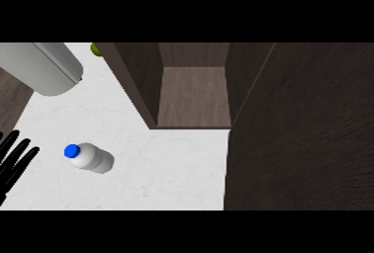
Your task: Pick up the bottled water, place it into the cabinet and close the cabinet
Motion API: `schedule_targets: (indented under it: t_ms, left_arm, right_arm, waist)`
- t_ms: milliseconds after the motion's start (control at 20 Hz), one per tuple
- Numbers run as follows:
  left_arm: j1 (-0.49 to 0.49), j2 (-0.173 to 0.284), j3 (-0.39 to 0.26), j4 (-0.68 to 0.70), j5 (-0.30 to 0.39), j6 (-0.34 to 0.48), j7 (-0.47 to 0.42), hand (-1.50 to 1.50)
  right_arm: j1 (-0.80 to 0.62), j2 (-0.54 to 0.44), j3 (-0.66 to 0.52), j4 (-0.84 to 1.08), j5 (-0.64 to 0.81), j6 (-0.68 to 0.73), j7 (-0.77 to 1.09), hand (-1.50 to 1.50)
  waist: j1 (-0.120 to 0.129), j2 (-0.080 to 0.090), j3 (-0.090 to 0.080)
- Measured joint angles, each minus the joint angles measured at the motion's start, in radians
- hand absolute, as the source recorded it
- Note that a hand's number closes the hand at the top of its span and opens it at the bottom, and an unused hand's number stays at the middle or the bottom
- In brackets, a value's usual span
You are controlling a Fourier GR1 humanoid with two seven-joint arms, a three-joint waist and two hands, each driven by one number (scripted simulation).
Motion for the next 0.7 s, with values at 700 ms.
schedule_targets:
  t_ms: [700]
  left_arm:
    - [-0.114, 0.019, 0.066, 0.313, -0.170, -0.121, -0.180, -1.50]
  right_arm:
    - [0.053, 0.011, 0.007, 0.049, 0.039, 0.068, -0.100, -1.50]
  waist:
    - [-0.005, 0.001, 0.000]
